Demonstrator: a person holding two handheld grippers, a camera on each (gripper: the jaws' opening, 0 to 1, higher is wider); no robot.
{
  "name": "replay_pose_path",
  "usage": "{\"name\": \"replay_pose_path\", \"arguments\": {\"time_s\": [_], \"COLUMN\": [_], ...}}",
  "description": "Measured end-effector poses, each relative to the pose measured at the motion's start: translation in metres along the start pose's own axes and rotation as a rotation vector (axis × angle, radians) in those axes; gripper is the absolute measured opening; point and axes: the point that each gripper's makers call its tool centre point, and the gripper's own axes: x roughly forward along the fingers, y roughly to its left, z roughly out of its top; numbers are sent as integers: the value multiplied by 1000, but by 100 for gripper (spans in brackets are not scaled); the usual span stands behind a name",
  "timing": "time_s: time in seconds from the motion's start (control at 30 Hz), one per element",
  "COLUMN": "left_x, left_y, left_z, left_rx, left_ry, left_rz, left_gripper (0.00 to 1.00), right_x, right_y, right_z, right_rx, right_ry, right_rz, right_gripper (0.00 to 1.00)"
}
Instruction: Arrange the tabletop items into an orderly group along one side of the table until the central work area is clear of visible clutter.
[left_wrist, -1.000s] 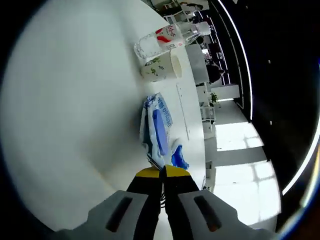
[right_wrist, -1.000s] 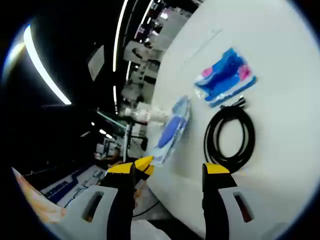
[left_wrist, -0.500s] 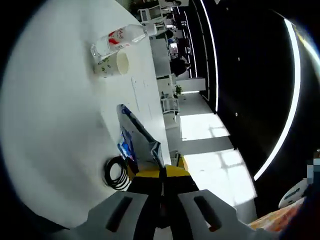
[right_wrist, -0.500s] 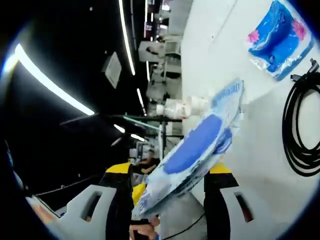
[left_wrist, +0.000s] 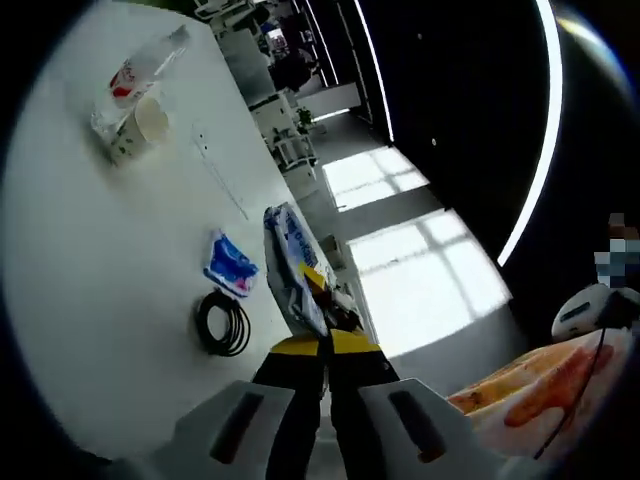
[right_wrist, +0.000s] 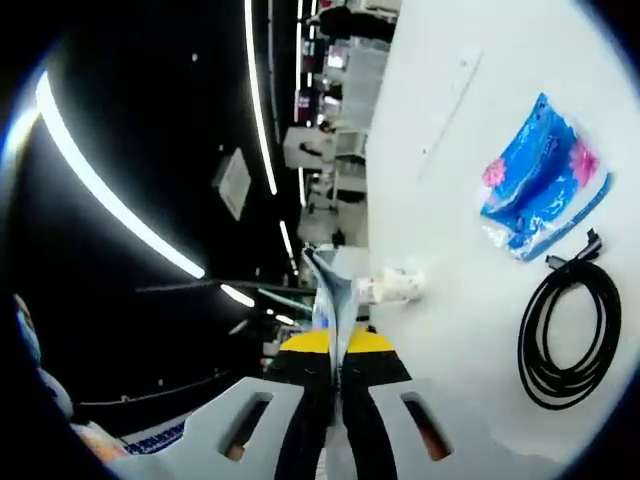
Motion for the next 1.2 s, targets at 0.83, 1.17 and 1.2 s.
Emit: {"name": "replay_pose_path", "arguments": {"time_s": [0.83,1.17,1.2], "left_x": [41,24,23], "left_y": [-20,-39,-41], "left_z": [8,15,18], "left_rx": [-91,145,150], "left_ry": [-166,2,-2], "left_rz": [-160,-167,-176], "left_gripper": [0,0,0], "right_x": [-21,-44,-44], "right_y": [73,72,71], "right_z": [31,32,27], "right_rx": [2,-157,-192], "right_ry": [-265,-246,-217], "right_rz": [205,150,138], "right_gripper": [0,6,5]}}
